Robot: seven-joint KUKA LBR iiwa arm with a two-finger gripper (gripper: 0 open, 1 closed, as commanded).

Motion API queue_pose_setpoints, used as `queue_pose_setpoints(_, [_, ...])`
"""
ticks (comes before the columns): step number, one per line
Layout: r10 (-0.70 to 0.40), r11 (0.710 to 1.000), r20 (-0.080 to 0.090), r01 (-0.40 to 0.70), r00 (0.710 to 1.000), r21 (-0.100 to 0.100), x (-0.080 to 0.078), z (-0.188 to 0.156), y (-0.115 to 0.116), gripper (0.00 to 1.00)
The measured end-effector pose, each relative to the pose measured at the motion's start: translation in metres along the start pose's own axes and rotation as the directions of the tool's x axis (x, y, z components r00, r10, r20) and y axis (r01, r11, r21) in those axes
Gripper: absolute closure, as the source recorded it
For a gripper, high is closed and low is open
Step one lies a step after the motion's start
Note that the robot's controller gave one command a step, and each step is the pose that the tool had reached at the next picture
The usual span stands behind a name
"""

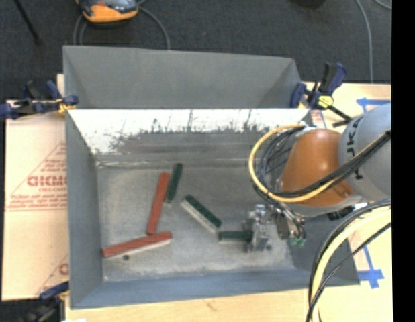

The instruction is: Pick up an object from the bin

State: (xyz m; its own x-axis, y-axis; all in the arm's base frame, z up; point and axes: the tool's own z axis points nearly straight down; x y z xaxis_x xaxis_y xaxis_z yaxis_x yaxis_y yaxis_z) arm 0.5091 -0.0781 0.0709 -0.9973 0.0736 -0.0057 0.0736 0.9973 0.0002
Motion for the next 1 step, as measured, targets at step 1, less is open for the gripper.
queue_pose_setpoints(1, [0.038,0.999,-0.001,-0.038,0.999,0.0,-0.0058,-0.1499,0.035,1.0])
